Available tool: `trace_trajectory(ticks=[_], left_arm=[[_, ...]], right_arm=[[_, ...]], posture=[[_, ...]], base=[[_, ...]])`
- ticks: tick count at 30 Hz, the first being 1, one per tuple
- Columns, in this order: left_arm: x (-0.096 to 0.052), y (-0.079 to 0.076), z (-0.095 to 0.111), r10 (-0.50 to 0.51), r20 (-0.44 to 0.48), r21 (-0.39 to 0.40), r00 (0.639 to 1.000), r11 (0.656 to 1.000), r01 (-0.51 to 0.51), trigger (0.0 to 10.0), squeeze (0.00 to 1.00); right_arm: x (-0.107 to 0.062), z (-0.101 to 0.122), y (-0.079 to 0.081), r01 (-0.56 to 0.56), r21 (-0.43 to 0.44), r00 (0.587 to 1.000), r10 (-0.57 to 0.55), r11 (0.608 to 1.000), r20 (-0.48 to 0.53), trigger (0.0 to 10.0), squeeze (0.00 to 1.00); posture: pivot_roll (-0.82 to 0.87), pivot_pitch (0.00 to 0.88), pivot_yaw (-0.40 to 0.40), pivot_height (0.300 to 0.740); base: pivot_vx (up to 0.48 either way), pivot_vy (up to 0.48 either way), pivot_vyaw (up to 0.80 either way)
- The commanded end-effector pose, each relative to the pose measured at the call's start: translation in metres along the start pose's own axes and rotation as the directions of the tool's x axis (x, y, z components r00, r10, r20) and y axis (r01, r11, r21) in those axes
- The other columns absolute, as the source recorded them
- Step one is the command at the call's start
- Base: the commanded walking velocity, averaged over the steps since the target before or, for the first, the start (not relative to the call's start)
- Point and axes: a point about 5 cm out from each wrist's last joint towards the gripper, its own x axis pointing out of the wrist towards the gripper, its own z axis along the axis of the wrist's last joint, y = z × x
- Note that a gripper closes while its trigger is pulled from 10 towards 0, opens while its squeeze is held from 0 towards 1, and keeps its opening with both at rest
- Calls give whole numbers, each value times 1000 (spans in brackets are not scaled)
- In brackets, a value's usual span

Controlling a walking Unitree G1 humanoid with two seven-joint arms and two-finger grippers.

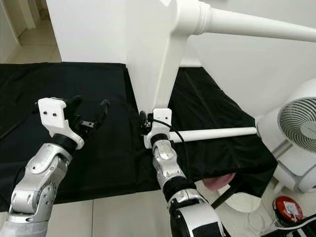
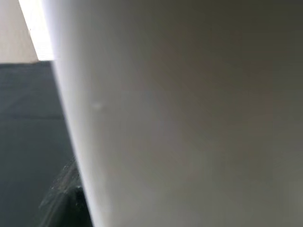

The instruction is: Building children table

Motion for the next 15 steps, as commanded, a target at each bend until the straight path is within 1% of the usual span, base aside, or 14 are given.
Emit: trace_trajectory(ticks=[1,2,3,4,8,15], left_arm=[[1,0,-1,13,-11,0,1000,1000,-13,10000,0],[1,0,-1,14,-10,0,1000,1000,-14,10000,0],[1,0,-1,14,-10,0,1000,1000,-14,10000,0],[1,0,-1,15,-10,0,1000,1000,-15,10000,0],[1,0,-1,17,-7,1,1000,1000,-17,10000,0],[1,0,0,16,-8,1,1000,1000,-16,10000,0]], right_arm=[[9,9,-6,44,-10,999,-44,999,-3,10000,0],[10,7,-8,56,4,998,-56,998,-26,3922,0],[10,7,-8,56,4,998,-56,998,-26,3922,0],[10,6,-10,69,9,997,-69,998,-40,0,0],[12,6,-13,83,14,995,-82,996,-59,0,0],[15,8,-13,93,-2,994,-93,996,-59,0,0]], posture=[[67,0,-77,740],[68,0,-77,740],[68,0,-77,740],[68,0,-77,740],[70,0,-76,740],[72,0,-72,740]], base=[[0,0,0],[0,0,0],[0,0,0],[0,0,0],[0,0,0],[0,0,0]])
